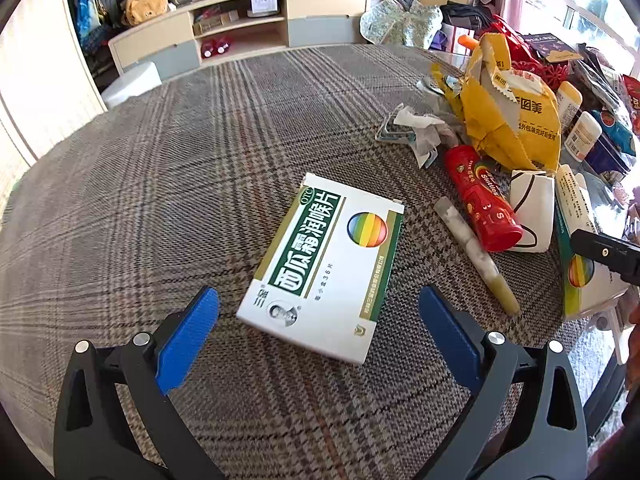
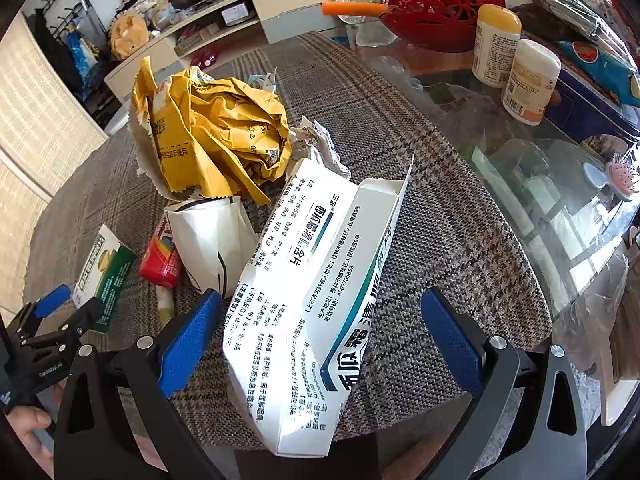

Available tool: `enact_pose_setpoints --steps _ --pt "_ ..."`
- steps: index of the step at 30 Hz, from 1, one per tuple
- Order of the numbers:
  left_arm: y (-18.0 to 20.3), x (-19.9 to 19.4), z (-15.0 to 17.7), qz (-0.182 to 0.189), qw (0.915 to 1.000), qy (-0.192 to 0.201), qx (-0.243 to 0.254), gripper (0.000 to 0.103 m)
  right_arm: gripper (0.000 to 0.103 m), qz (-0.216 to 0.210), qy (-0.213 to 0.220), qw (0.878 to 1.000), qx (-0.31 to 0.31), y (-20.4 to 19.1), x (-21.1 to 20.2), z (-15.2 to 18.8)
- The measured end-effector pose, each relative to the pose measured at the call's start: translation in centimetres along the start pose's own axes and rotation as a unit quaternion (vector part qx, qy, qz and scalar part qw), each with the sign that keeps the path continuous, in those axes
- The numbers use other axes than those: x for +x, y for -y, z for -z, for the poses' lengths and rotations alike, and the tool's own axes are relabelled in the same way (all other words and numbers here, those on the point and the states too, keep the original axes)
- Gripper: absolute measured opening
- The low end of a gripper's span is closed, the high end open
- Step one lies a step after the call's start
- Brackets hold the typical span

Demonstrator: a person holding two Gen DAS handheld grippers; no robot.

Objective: Collect trash
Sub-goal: 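Grasp the green-and-white medicine box with left tool while right grasps the large white box, then carry both boxes down to the black bin and open both tools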

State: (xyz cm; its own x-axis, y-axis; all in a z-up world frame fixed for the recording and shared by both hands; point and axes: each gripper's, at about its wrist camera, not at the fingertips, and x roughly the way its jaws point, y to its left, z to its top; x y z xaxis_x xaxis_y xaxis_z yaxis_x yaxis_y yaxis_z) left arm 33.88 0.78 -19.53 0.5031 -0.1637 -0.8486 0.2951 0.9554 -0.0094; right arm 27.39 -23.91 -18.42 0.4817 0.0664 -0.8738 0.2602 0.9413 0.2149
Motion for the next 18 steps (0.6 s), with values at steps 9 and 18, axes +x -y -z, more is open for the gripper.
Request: enact_pose_setpoints --steps 9,18 --pt "-0.4 2.5 0.0 0.028 0.9993 -0.022 -0.01 0.094 0.099 0.005 -0.011 1.0 -0.01 -0.2 1.5 0.6" --pt "0.4 2.2 0.2 0.004 0.9997 -0.01 0.021 0.073 0.074 -0.014 0.01 1.0 -0.016 0.7 0.4 1.1"
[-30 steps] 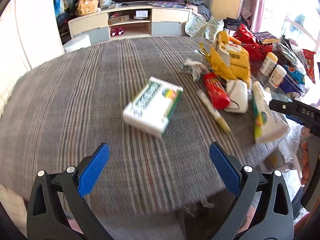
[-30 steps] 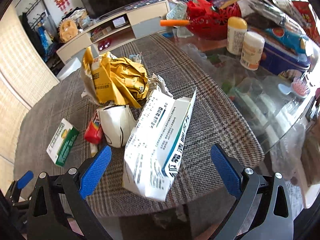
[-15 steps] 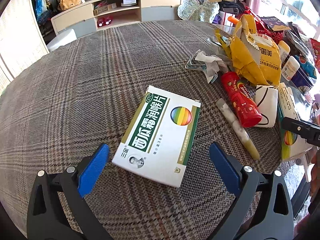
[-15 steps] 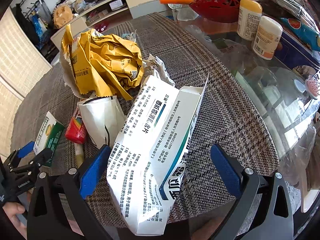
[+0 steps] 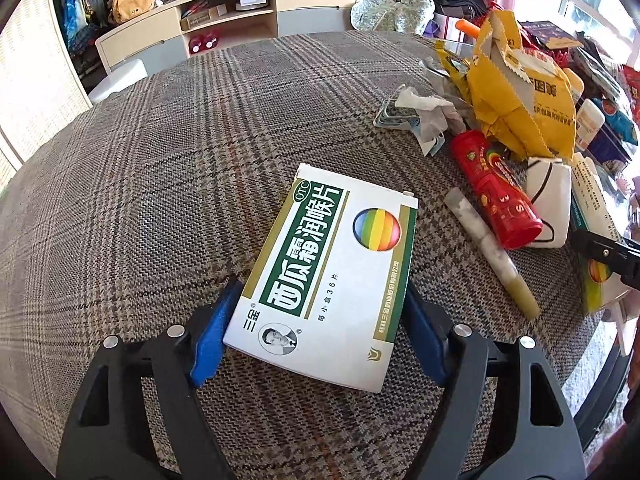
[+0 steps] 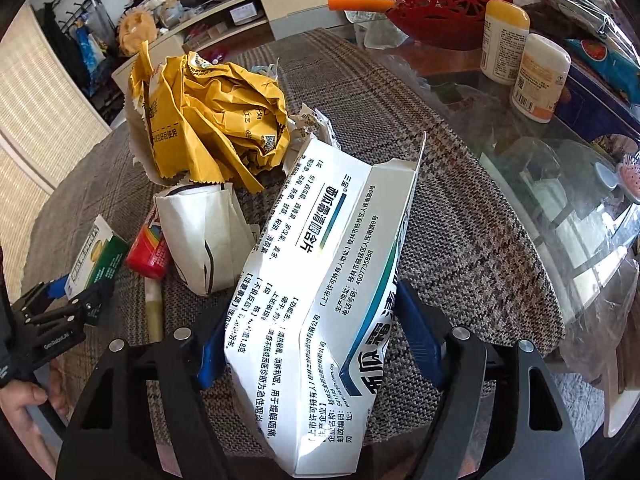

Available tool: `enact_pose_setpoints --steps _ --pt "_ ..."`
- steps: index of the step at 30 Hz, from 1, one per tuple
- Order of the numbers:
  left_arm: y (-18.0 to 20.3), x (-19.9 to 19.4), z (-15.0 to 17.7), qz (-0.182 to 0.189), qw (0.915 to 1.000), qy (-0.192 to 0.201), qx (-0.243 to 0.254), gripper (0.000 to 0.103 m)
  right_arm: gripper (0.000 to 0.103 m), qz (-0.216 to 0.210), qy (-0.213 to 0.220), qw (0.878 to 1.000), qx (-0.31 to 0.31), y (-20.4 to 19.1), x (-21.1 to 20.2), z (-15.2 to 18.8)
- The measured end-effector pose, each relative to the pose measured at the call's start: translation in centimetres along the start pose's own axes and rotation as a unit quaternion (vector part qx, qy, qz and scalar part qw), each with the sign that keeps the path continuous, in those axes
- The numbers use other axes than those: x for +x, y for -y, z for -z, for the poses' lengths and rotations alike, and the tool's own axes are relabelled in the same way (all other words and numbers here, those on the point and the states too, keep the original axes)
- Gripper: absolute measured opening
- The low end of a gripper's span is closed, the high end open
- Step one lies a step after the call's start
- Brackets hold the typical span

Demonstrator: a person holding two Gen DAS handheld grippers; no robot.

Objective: Collect trash
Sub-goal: 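Carry both boxes down to the black bin and open both tools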

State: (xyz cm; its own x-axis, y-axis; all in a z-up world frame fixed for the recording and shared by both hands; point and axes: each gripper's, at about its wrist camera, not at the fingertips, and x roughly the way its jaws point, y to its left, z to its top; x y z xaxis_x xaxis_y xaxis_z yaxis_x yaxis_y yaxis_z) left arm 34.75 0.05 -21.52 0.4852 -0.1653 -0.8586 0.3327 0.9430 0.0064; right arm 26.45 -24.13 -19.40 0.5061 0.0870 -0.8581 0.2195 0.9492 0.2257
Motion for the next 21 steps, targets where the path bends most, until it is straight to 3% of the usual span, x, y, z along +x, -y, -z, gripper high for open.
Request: enact_pose_setpoints --steps 6,21 --pt "2.0 -1.7 2.6 -0.01 0.9999 -0.002 0.0 0.072 0.073 -0.008 -0.001 1.0 -0.007 1.3 -1.7 2.4" --pt "7.3 -9.0 13.1 0.018 0.998 0.0 -0.061 0.071 0.072 -0.05 -0.011 0.997 -0.054 0.6 -6.8 9.7"
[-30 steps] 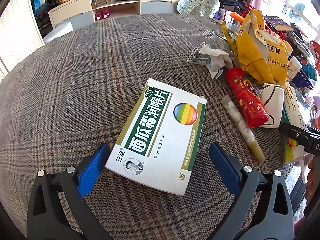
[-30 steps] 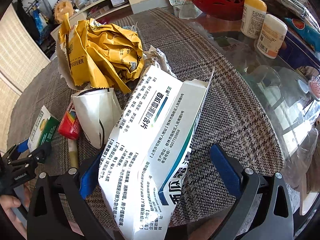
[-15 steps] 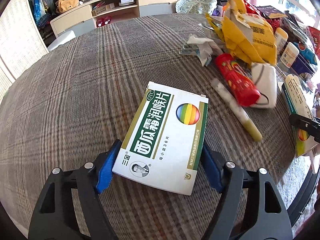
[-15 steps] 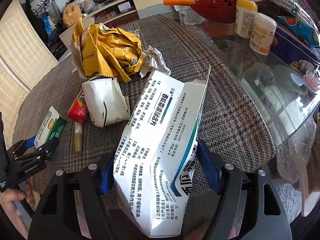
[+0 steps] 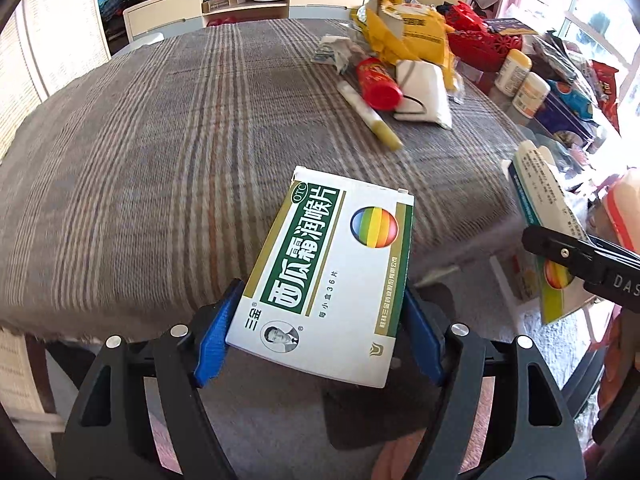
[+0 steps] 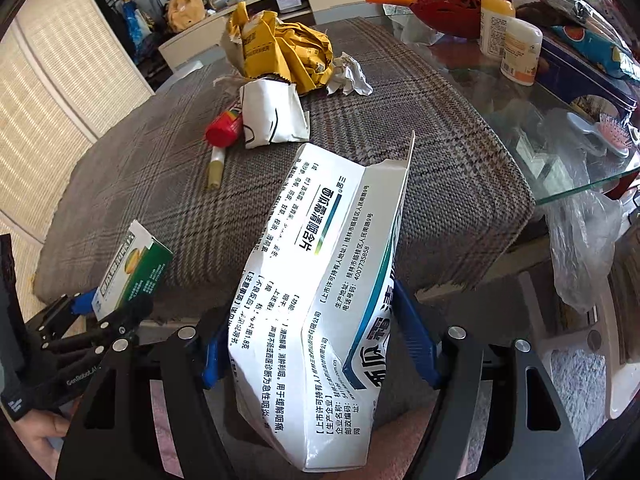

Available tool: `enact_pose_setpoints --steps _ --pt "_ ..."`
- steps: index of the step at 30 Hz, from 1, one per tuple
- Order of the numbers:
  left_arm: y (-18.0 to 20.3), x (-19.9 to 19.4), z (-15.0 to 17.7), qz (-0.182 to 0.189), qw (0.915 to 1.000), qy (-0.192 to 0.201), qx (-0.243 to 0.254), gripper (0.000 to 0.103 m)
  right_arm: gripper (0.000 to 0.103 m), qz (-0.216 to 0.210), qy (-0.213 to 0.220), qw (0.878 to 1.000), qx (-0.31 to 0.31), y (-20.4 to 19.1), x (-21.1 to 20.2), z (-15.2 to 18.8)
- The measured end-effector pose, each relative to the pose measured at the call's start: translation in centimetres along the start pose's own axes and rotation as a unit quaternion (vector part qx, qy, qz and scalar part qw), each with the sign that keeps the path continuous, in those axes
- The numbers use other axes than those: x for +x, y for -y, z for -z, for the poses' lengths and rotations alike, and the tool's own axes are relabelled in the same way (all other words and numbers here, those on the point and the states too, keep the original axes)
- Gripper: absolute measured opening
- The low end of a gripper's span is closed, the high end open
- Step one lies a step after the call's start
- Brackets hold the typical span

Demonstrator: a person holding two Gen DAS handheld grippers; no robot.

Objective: Collect trash
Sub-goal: 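Carry both boxes down to the black bin and open both tools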

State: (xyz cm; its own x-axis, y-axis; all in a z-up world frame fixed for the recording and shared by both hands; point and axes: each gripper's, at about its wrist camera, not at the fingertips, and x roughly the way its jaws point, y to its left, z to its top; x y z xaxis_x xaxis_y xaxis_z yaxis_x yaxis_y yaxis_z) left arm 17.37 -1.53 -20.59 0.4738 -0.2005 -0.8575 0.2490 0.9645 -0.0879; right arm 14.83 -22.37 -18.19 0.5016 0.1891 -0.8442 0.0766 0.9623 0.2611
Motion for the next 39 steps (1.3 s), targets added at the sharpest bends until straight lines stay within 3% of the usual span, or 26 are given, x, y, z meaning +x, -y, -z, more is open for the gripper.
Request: enact_pose_setpoints --steps 7,16,27,39 --pt "2.7 -2.1 5.6 0.02 0.9998 -0.006 -0.009 0.071 0.072 -0.001 -0.017 1.0 -0.011 0.5 -0.8 4.3" --pt "3.3 1.0 10.6 0.027 0.9971 -0.063 -0.035 0.071 0.072 0.014 -0.059 0.998 -0.025 0.1 2.0 8.7" --pt "3.5 6.6 12.4 0.029 0.9902 -0.127 -0.05 0.071 0.072 0.025 -0.105 0.994 -0.027 -0.3 7.4 10.2" --pt "3.5 10.0 11.3 0.038 0.9876 -0.14 -0.059 0.072 0.073 0.013 -0.132 0.991 0.01 0.8 10.4 9.5"
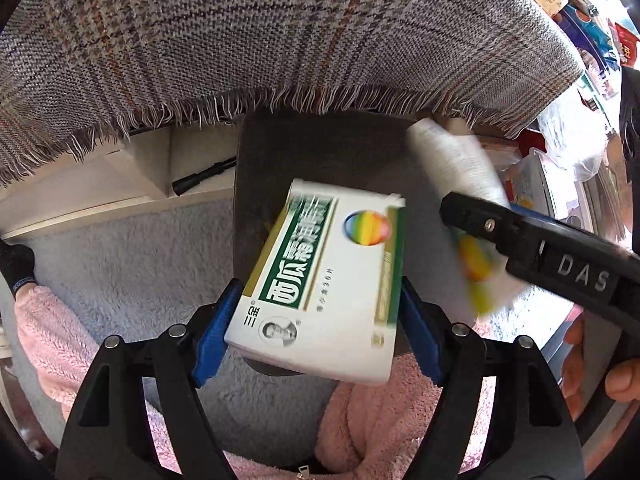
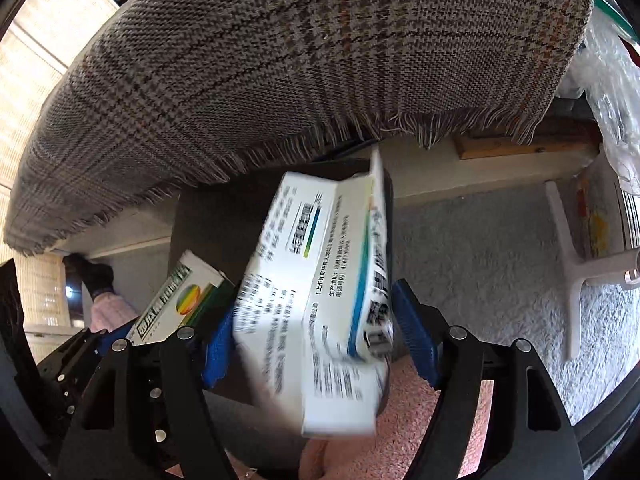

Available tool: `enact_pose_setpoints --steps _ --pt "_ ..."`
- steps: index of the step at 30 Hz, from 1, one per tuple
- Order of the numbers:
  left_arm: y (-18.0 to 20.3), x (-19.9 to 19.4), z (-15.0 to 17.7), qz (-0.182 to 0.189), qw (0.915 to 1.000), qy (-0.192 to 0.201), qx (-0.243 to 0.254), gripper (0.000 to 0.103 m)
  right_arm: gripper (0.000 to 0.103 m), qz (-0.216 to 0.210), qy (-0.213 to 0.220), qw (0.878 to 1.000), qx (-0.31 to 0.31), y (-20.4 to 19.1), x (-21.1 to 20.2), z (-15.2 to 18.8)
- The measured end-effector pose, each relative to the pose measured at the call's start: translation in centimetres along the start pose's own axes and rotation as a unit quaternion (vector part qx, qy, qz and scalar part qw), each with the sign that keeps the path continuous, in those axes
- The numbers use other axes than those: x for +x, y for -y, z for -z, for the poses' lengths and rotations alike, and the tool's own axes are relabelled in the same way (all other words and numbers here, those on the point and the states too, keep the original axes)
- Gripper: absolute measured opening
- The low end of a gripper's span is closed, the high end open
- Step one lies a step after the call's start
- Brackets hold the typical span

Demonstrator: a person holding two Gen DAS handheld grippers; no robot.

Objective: Collect trash
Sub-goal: 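Carry both boxes down to the black bin and open both tools, then grasp the white tube with left tool while right grasps the white paper cup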

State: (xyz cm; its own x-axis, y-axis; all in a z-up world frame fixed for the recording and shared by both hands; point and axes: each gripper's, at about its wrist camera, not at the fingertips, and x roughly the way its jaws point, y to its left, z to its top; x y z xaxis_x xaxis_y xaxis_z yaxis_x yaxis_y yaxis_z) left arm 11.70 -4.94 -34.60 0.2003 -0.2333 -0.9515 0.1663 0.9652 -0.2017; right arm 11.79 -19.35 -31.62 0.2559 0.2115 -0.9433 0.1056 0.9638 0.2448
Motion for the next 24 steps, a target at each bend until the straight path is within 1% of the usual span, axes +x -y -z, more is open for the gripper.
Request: enact_pose_setpoints --steps 2,7,9,12,13,15,18,21,24 --pt "0.2 0.0 -0.2 -0.003 1.0 0.003 0.0 0.08 0.074 0.002 0.002 1.0 0.004 0.1 -0.2 -0.1" --pt "0.4 -1.3 0.2 -0.01 0.9998 0.016 0.007 0.087 0.077 0.012 0.015 1.0 0.002 0.3 -1.7 -0.2" --pt "0.6 -1.8 0.3 -0.016 0.9996 0.023 0.009 0.09 0.084 0.018 0.022 1.0 -0.001 0.1 -2.4 0.1" --pt "-0.1 -3.6 1.0 -0.014 0.9993 0.034 0.004 0.093 0.093 0.03 0.04 0.999 -0.007 0.2 -3.6 0.4" --pt "0.0 -4.0 1.1 -0.016 0.9991 0.039 0.004 0.094 0.094 0.032 0.045 0.998 -0.008 0.2 -3.9 0.6" --pt "-0.1 -4.9 1.4 -0.016 0.9987 0.047 0.005 0.095 0.099 0.035 0.051 0.998 -0.011 0.3 -4.6 0.8" --pt "-0.1 -6.1 1.6 -0.011 0.9982 0.059 0.004 0.095 0.1 0.037 0.061 0.997 -0.017 0.4 -5.6 1.0" --pt "-0.2 -7.6 1.8 -0.005 0.9972 0.074 0.006 0.095 0.1 0.028 0.073 0.997 -0.006 1.0 -6.8 1.0" --pt "-0.4 -9.3 1.4 -0.007 0.9957 0.092 0.005 0.095 0.1 0.018 0.094 0.995 0.005 1.5 -8.5 0.4"
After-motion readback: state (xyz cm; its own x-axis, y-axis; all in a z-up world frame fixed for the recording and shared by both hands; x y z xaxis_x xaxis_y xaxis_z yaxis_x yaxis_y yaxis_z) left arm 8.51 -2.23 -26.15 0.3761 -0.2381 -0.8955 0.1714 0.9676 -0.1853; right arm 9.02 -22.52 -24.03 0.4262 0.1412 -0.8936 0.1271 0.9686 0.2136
